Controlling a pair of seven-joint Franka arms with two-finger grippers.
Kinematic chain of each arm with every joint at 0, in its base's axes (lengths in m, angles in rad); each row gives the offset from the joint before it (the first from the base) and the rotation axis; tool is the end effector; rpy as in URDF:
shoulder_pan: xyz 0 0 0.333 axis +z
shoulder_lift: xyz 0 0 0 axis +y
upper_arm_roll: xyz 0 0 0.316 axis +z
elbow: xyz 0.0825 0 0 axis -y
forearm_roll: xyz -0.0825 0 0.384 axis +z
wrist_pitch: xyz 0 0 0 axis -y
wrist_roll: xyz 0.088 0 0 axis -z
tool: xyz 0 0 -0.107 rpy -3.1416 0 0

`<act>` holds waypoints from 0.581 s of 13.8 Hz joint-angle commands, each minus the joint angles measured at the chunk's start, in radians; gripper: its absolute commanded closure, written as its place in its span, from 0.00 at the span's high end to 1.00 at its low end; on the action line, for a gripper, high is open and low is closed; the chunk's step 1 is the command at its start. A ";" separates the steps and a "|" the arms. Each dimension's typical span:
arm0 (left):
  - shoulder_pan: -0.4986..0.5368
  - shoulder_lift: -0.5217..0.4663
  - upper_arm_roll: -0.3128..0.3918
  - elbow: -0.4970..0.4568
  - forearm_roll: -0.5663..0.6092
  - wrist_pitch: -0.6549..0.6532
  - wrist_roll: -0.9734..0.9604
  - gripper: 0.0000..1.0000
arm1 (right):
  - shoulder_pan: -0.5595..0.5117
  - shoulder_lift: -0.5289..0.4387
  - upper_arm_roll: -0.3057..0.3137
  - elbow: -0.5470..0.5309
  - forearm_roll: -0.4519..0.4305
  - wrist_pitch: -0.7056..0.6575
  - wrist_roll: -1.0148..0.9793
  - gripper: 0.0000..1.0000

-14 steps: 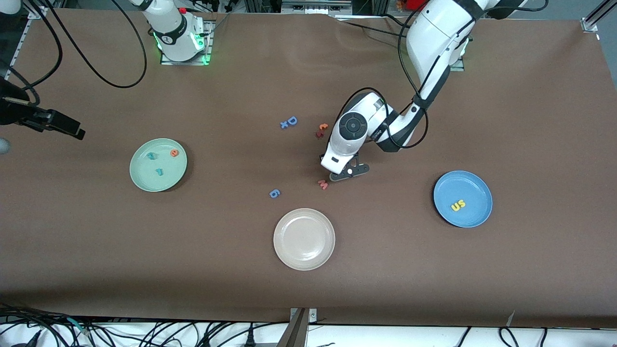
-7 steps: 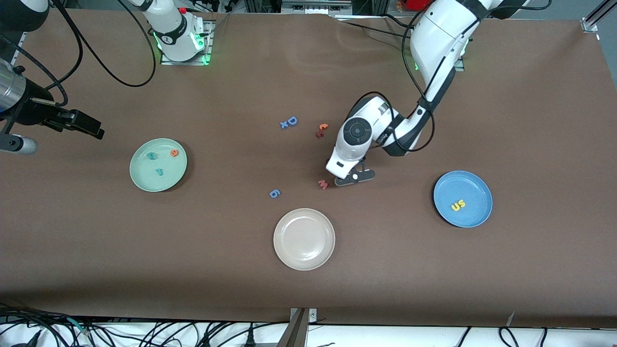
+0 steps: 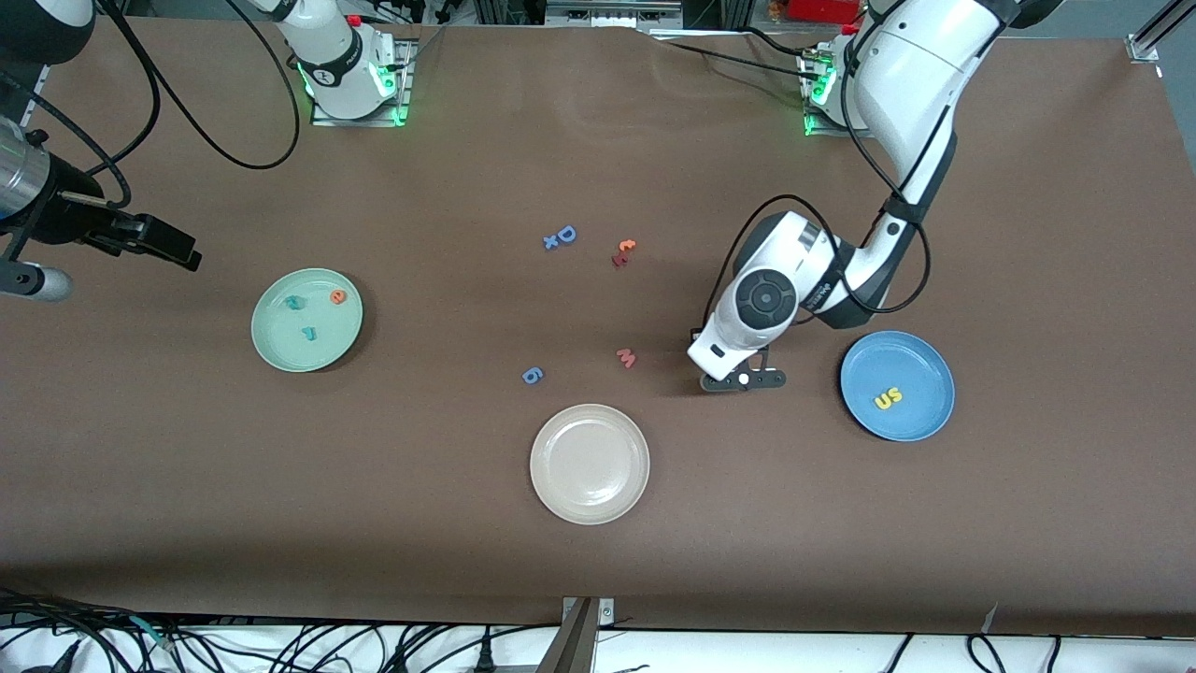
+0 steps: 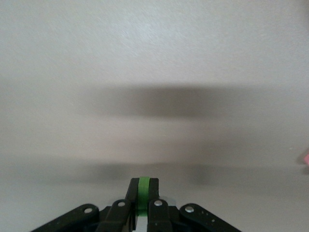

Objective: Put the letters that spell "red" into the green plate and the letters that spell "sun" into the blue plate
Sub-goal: 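Carry the green u onto the blue plate and open the left gripper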

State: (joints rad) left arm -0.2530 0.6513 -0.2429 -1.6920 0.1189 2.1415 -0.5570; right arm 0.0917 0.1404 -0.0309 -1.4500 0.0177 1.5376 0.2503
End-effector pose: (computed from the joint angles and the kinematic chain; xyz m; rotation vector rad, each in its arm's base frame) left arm 0.5864 -0.2955 0.2131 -3.0867 -0.0344 0.2848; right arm 0.5924 0.0393 0.5979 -3.1214 0.2962 0.0849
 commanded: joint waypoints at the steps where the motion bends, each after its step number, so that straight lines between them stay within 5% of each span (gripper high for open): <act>1: 0.085 -0.025 -0.007 0.000 0.034 -0.064 0.182 0.00 | 0.014 -0.010 0.003 -0.010 -0.005 -0.005 0.015 1.00; 8: 0.233 -0.079 -0.002 0.057 0.036 -0.213 0.523 0.00 | 0.003 -0.010 -0.003 -0.001 0.001 0.007 -0.003 1.00</act>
State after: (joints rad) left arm -0.0576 0.5917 -0.2371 -1.6622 0.1192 1.9898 -0.1216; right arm 0.0959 0.1400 -0.0315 -1.4508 0.0177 1.5399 0.2524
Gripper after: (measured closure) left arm 0.899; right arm 0.000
